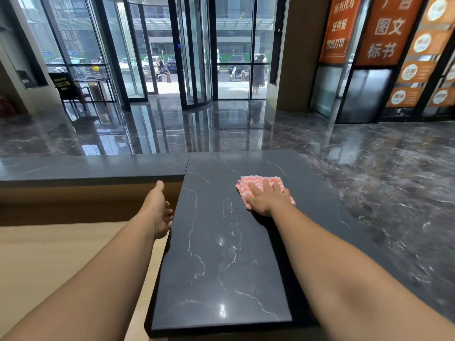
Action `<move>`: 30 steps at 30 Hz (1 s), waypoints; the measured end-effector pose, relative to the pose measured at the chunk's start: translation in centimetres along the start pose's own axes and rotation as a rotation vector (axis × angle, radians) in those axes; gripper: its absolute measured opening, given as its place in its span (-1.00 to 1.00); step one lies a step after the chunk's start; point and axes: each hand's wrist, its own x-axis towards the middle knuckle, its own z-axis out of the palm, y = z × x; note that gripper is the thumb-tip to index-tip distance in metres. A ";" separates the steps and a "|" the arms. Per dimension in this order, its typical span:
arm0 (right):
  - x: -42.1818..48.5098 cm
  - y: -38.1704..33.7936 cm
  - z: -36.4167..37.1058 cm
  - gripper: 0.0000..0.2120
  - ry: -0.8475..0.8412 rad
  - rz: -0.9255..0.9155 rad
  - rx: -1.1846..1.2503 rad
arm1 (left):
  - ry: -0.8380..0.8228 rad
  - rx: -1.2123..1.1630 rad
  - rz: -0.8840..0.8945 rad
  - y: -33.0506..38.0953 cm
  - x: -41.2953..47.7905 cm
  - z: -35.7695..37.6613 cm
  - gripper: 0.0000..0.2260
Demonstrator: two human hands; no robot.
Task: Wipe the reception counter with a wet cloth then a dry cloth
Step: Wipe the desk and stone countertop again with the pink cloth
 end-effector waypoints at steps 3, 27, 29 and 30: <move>-0.1 0.1 0.0 -0.42 0.019 0.024 -0.006 | 0.000 -0.038 -0.022 -0.6 0.0 -1.0 -0.34; -5.6 -17.4 4.1 -0.46 0.014 -0.321 -0.030 | -0.170 -0.154 -0.104 -1.7 -1.8 -4.0 -0.29; -5.6 -16.4 4.0 -0.47 0.018 -0.315 -0.001 | -0.178 -0.112 -0.091 -1.9 -2.1 -3.7 -0.29; -5.5 -15.7 4.0 -0.47 0.024 -0.300 0.012 | -0.188 -0.093 -0.086 -2.0 -2.3 -3.5 -0.27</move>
